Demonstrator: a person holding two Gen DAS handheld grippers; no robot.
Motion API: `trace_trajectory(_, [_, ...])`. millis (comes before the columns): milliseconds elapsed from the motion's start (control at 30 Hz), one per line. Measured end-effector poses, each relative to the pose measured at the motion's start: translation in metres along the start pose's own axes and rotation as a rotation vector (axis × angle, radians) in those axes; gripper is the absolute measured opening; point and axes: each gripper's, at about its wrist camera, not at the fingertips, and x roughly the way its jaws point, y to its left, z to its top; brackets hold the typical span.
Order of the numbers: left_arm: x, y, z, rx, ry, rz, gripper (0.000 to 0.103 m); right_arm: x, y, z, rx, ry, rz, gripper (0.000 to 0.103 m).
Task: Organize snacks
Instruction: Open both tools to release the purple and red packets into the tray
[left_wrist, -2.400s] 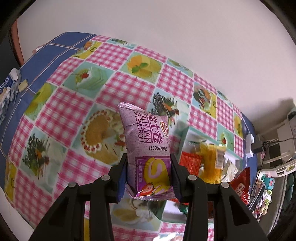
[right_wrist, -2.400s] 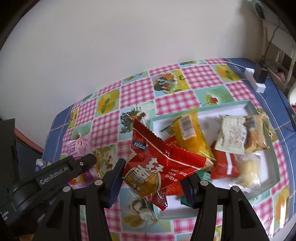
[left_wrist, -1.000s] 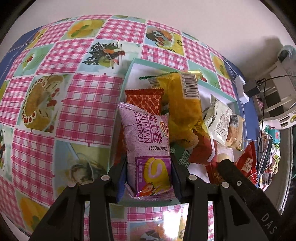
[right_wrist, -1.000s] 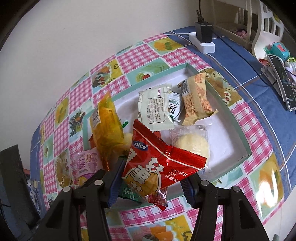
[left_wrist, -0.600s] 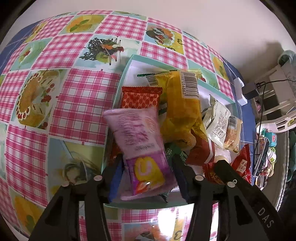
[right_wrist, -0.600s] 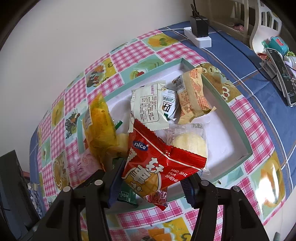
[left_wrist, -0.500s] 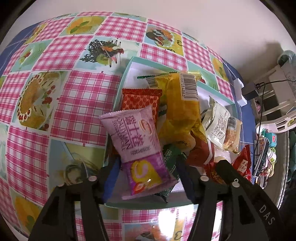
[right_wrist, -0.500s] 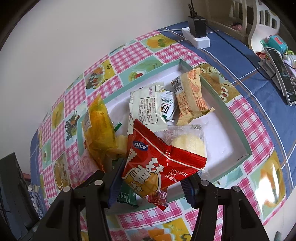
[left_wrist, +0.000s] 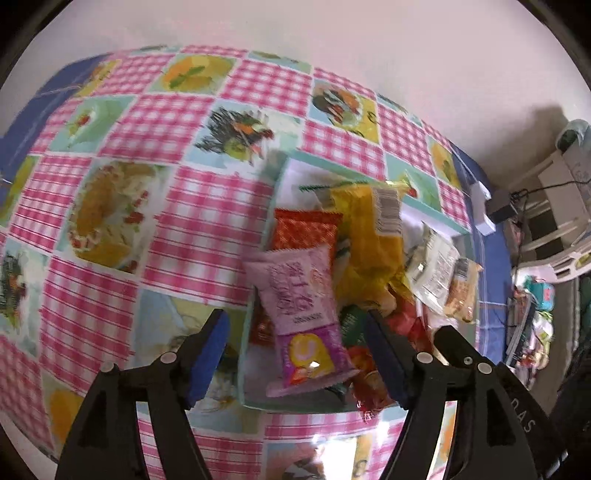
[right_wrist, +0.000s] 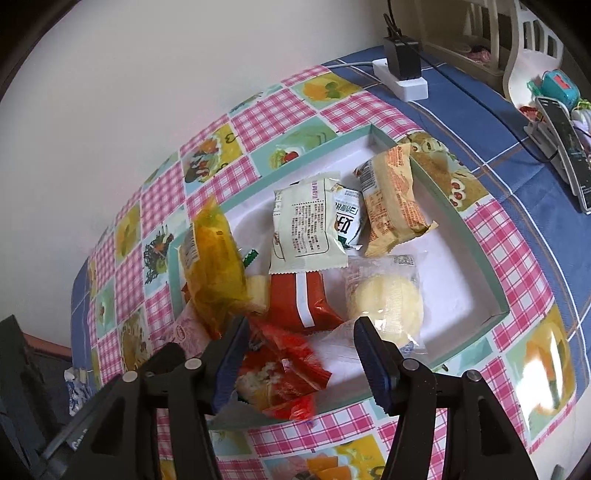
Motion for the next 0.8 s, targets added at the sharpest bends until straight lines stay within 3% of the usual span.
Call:
trace_trajectory(267, [-0.01,0.023,0.009,-0.003,-0.072,0.238,0.076,0.002,0.009,0.0,-0.057,-0.005,-0.02,0.071])
trace_trajectory(367, [-0.014,0.03,0.012,0.003,-0.094,0.297,0.076,0.003,0.019,-0.002,-0.104,-0.018,-0.03,0.087])
trace_trajectory(467, [-0.02,0.036,0.011,-0.012,-0.102,0.301,0.076,0.002,0.027,-0.005,-0.148,-0.032,-0.032,0.09])
trace_trajectory(567, [-0.021,0.04,0.008,-0.018,-0.104,0.33,0.076,0.0,0.033,-0.008,-0.171,-0.053,-0.034,0.102])
trace_trajectory(800, [-0.031,0.045,-0.001,-0.029,-0.115,0.345,0.079,-0.006,0.04,-0.016,-0.19,-0.086,-0.038,0.103])
